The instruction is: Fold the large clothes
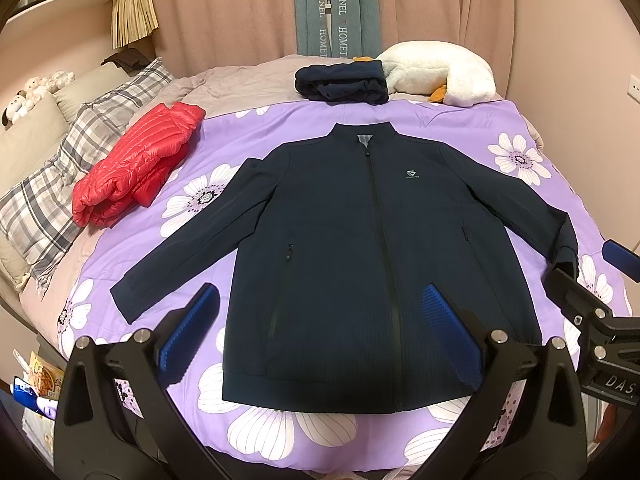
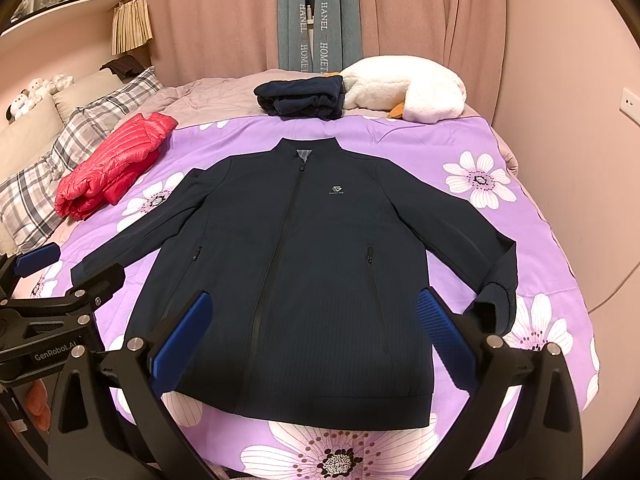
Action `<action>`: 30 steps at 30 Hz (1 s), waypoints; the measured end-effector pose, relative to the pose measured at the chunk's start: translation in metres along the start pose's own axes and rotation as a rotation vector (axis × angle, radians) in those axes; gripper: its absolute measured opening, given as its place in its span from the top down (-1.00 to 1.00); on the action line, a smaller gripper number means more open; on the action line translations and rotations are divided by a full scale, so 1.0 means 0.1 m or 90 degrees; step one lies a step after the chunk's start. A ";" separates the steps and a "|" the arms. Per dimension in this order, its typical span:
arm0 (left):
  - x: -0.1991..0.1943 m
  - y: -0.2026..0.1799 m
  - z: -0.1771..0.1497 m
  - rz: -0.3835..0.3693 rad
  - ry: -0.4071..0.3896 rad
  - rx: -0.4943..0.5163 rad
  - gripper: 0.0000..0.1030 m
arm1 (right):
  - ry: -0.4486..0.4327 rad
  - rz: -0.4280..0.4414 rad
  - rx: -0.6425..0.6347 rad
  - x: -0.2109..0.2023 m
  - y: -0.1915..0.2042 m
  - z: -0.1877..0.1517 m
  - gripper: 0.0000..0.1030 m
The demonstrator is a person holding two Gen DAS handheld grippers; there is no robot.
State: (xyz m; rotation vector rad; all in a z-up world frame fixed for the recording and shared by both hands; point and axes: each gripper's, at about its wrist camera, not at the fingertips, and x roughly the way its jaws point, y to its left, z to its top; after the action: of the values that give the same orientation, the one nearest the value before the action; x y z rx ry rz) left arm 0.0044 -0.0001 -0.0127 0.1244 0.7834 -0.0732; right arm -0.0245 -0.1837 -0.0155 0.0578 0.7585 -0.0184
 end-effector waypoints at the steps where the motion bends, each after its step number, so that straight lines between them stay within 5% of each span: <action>1: 0.00 0.00 0.00 0.001 -0.001 0.000 -0.96 | 0.000 0.000 0.000 0.00 0.00 0.00 -0.97; 24: 0.07 -0.06 -0.01 -0.010 0.006 -0.005 -0.96 | 0.002 -0.002 0.004 0.01 -0.05 0.00 -0.97; 27: 0.13 0.00 0.00 -0.049 0.018 -0.026 -0.96 | -0.041 0.025 0.033 -0.06 -0.12 0.00 -0.97; 30: 0.27 0.27 -0.03 -0.139 0.025 -0.098 -0.96 | -0.172 0.058 0.100 -0.20 -0.31 -0.07 -0.97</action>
State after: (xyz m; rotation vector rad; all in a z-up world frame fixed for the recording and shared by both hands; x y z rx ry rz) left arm 0.0248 0.0262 -0.0318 -0.1058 0.8368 -0.2172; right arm -0.0452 -0.2143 -0.0083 0.2346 0.4834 0.0005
